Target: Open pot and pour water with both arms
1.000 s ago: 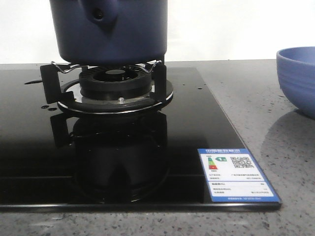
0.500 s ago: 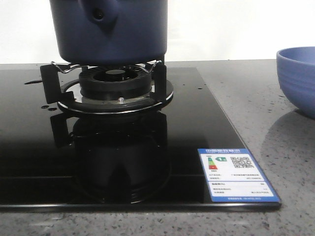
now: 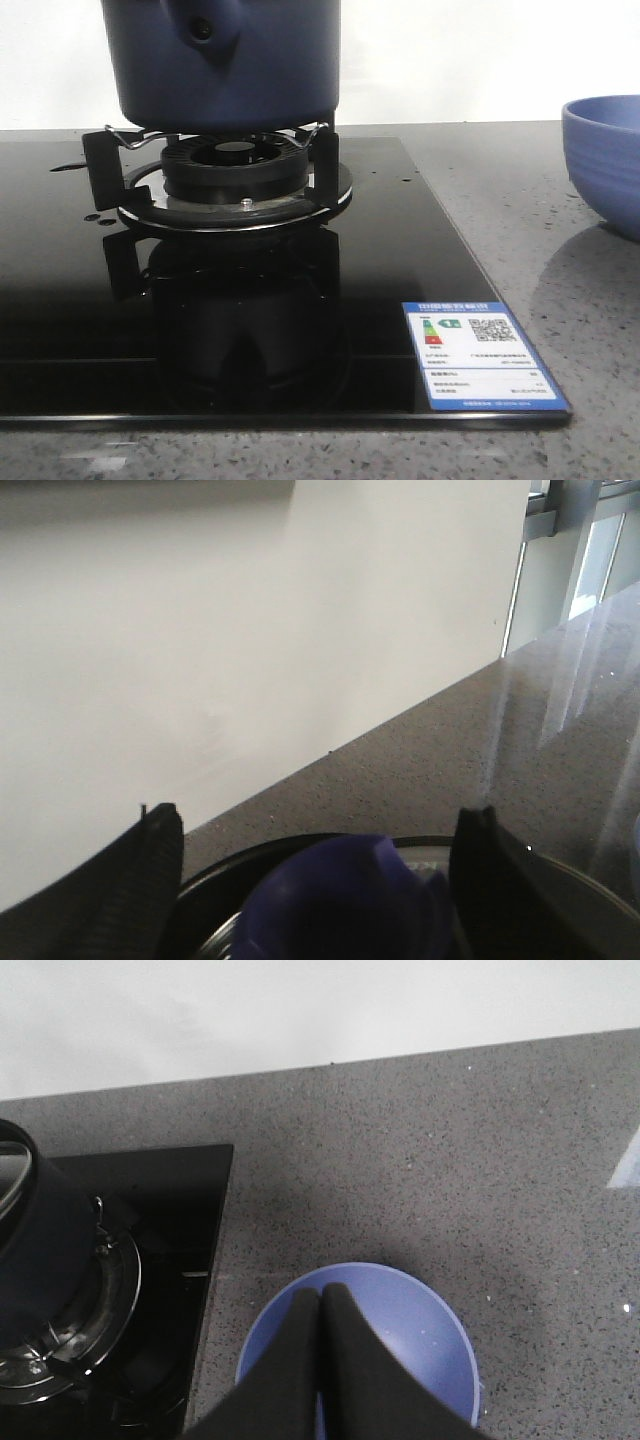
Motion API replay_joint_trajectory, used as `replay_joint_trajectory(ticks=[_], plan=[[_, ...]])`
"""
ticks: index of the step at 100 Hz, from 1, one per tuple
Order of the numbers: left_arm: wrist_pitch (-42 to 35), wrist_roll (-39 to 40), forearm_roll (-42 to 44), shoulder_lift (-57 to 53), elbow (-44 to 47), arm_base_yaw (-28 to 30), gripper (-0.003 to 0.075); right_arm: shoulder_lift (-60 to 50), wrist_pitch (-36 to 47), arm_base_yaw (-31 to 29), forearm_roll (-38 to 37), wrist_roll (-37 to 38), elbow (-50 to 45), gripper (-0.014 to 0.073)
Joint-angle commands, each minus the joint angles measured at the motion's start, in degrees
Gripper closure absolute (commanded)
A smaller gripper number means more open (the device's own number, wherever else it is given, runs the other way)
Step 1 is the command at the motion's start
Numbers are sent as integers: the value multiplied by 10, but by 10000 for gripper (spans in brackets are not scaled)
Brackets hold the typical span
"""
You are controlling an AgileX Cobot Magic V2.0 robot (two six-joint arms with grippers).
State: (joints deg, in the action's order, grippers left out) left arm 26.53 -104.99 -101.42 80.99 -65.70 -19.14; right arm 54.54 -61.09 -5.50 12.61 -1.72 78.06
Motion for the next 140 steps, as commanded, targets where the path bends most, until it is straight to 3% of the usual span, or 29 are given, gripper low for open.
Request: replay_joint_trajectory(ticks=[1,23,35,47,60,77,91,104,121,140], plan=[[10,1,-10,-40,-21,-3,228,-4,46,1,6,-11,-1,657],[34,14,-7,-52,-21,-3,323,-5,48,1,12,-12,-10,657],[27,18,-7,-83,-16,-3,477,-15,59,12,12,-33,-10,657],[-67,18,-6,-154,17,-3,593,-34,88,26,12,-62,-18,657],[-199,18,-6,-268,87,-3,647,-66,136,40,12,-95,-49,657],[-293,18,-40,-438,222,-3,741,-146,271,72,12,-117,-153,657],[-317,18,-51,-575,323,-3,741,-236,339,106,13,-175,-274,657],[-333,21,-51,-666,388,-3,741,-330,399,140,13,-183,-390,657],[-338,21,-51,-726,442,-3,741,-429,476,155,13,-183,-493,657],[-332,21,-50,-739,457,-3,741,-466,487,155,13,-183,-536,657]])
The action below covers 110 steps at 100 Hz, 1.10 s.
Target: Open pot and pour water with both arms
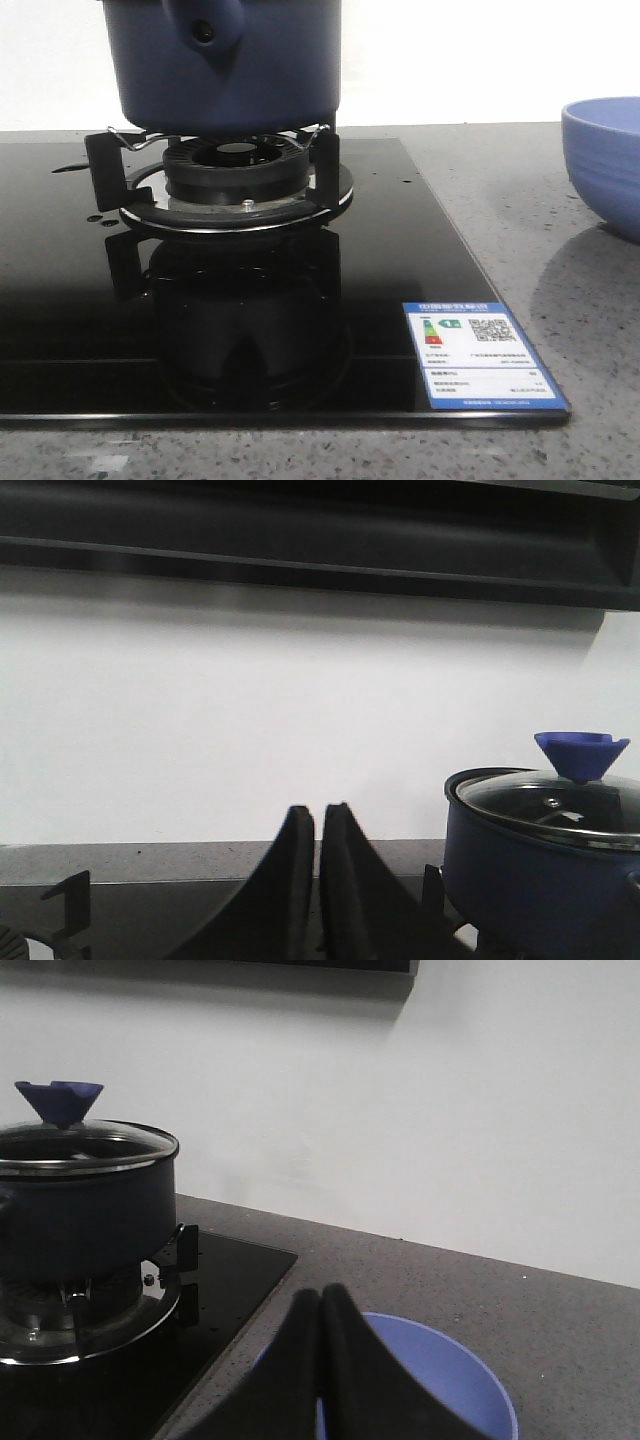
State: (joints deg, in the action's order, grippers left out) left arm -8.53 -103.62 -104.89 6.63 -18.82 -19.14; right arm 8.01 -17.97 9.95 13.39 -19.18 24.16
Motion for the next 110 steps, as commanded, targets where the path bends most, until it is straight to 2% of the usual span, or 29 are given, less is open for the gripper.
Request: replay_joint_trajectory(ticks=[1,67,74,83,88,93,96,99,100,101,103,104,110], plan=[[19,7,-15,5,-12,-3,741,0,54,0,5,-9,3,657],[20,7,-15,5,-12,-3,741,0,54,0,5,-9,-2,657],[14,7,40,2,-12,-3,741,0,54,0,5,-9,-2,657],[20,10,218,3,-12,-3,741,0,54,0,5,-9,-2,657],[27,97,321,3,-12,-3,741,0,54,0,5,-9,-2,657],[37,294,453,3,-11,-3,741,0,54,0,5,-9,-2,657],[49,391,559,3,-10,-3,741,0,54,0,5,-9,-2,657],[67,455,624,3,-9,-3,741,0,54,0,5,-9,-2,657],[77,514,666,3,-9,-3,741,0,54,0,5,-9,-2,657],[85,514,687,3,-9,-3,741,0,54,0,5,-9,-2,657],[97,588,765,3,-6,-3,741,0,54,0,5,-9,-2,657],[102,606,765,3,-4,-3,741,0,54,0,5,-9,-2,657],[128,764,923,3,13,2,741,0,54,0,5,-9,-2,657]])
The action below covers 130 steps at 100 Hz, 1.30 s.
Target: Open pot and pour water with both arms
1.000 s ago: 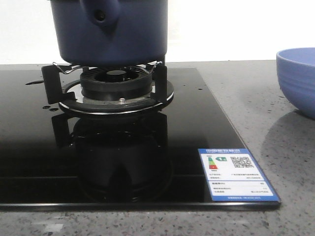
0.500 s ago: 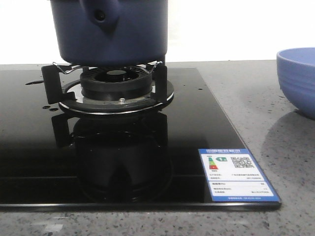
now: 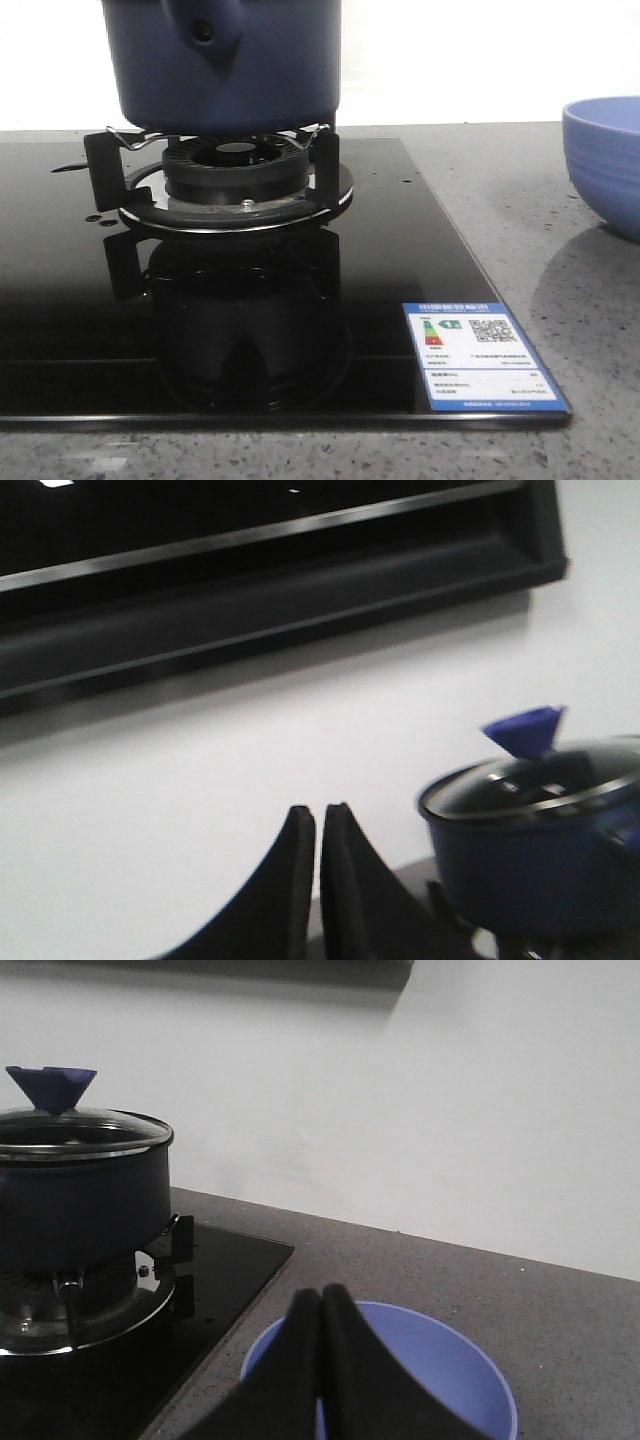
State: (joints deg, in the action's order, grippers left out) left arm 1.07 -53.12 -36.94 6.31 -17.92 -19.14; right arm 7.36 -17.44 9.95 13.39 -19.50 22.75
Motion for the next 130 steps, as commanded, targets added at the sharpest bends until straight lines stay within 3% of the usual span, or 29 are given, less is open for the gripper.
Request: replay_joint_trajectory(ticks=[1,9,19,44,56,65,130], plan=[[34,274,257,6,7,3,741,6,49,0,5,-5,12,657],[44,428,369,6,47,25,741,6,49,0,5,-5,12,657],[44,503,415,6,97,67,741,6,49,0,5,-5,12,657],[49,507,388,-9,187,174,741,6,49,0,5,-5,12,657],[132,507,369,-33,197,211,741,6,49,0,5,-5,12,657],[144,500,385,-52,198,228,741,6,49,0,5,-5,12,657],[159,500,384,-81,197,236,741,6,49,0,5,-5,12,657]])
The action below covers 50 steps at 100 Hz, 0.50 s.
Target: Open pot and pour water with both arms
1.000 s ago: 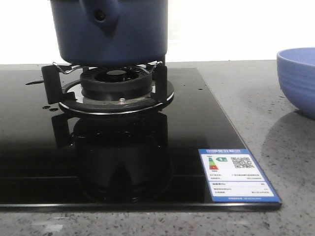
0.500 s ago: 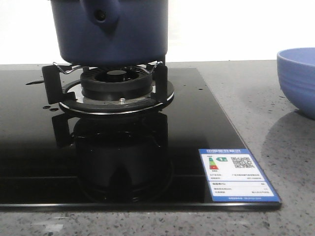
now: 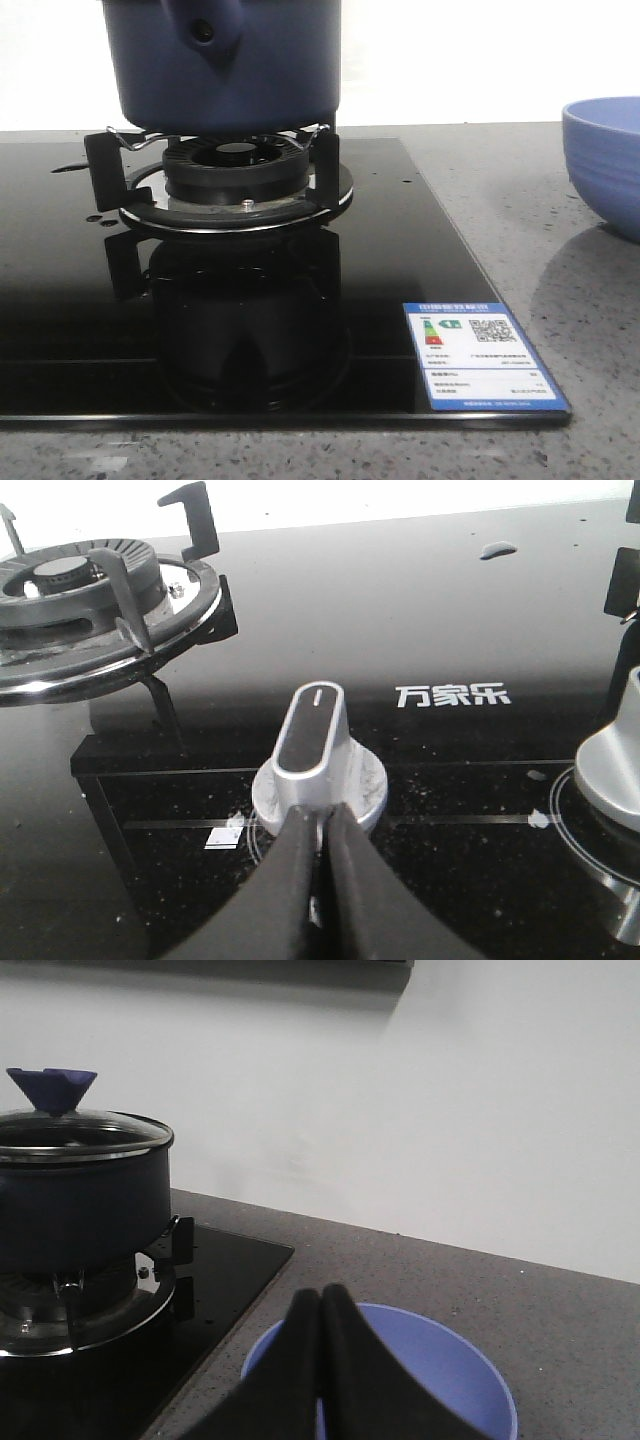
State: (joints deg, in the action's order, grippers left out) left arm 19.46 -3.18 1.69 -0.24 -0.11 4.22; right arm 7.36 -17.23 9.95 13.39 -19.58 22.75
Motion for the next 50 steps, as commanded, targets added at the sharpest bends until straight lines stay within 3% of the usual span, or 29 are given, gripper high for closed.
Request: replay_joint_trajectory(ticks=[1,44,50], plan=[[-25,1,-3,-16,19,2,741,6,47,0,5,-5,12,657],[-25,1,-3,-16,19,2,741,6,71,-5,5,-5,-16,657],[-25,1,-3,-16,19,2,741,6,74,-13,-23,-5,-42,657]])
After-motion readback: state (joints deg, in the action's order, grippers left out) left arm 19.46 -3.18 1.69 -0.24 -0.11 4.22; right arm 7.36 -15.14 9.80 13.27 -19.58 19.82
